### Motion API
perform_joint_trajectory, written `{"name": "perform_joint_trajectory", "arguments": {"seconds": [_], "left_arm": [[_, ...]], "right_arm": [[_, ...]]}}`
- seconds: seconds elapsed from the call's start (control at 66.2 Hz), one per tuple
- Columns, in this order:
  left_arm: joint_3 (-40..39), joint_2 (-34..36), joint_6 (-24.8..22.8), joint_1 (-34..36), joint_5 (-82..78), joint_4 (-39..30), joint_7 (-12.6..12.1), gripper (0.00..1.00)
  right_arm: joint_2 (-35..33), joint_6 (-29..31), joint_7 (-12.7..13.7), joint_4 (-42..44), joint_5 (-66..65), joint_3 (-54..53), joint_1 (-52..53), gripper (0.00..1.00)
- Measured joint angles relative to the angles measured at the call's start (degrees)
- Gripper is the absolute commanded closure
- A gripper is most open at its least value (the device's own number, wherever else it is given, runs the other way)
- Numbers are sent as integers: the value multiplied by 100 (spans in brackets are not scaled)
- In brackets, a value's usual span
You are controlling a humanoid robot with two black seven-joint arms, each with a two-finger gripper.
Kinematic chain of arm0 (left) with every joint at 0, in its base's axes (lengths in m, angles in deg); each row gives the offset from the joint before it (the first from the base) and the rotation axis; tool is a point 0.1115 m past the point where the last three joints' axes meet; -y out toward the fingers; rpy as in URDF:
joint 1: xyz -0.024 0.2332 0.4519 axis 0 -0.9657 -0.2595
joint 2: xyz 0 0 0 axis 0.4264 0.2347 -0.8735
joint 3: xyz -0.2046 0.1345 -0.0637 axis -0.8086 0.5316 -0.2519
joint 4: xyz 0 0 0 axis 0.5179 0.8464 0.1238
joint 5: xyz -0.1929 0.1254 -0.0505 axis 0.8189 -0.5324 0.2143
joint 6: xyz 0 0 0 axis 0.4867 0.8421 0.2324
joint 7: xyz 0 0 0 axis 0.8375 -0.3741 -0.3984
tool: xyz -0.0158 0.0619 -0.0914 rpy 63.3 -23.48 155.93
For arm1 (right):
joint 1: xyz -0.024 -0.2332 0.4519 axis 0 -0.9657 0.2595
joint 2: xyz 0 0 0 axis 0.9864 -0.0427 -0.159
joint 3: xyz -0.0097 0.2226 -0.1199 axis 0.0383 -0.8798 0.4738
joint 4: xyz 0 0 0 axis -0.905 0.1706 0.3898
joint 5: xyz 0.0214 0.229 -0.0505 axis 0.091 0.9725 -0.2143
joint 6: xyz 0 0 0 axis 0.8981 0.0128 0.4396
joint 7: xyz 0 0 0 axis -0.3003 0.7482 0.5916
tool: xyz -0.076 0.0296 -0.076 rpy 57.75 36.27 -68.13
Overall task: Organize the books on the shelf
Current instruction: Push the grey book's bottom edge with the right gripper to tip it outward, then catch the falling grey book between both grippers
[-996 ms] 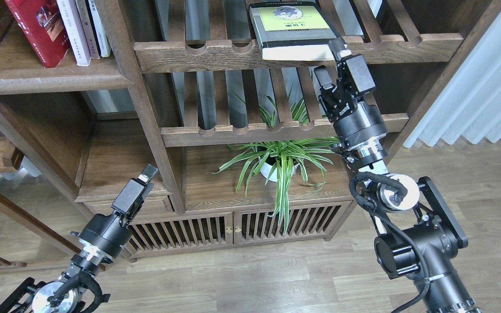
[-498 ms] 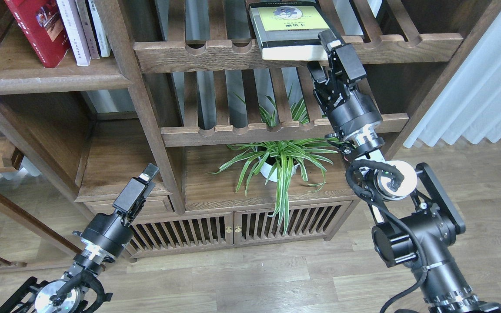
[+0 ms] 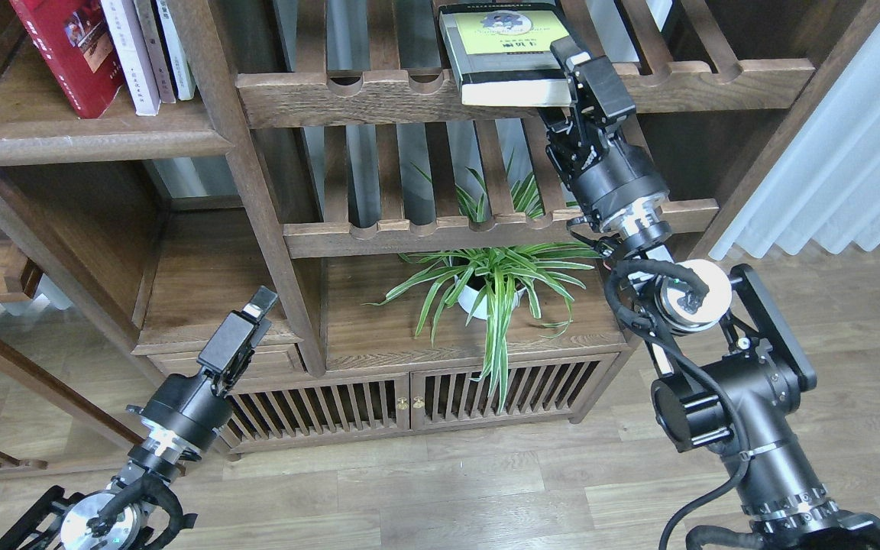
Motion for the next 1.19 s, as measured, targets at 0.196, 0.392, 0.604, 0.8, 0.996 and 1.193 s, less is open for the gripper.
{"name": "perform_joint_trajectory", "arguments": {"seconds": [0.196, 0.392, 0.604, 0.8, 0.996, 1.193], "left_arm": [[-18, 8, 0, 9, -1, 9, 0, 0], [8, 16, 0, 3, 5, 18, 0, 0], [24, -89, 0, -3, 47, 25, 0, 0], [67, -266, 0, -62, 118, 27, 24, 0], [118, -372, 0, -54, 474, 27, 16, 0], [247, -364, 0, 2, 740, 17, -12, 1]], "right_arm": [[0, 57, 4, -4, 11, -2, -32, 67], [0, 66, 5, -5, 12, -4, -80, 87], [0, 600, 8, 88, 186, -25, -135, 96], [0, 1373, 139, 127, 500, 0, -425, 95], [0, 2386, 595, 56, 779, 62, -1015, 95], [0, 2621, 904, -50, 885, 359, -1684, 95]]}}
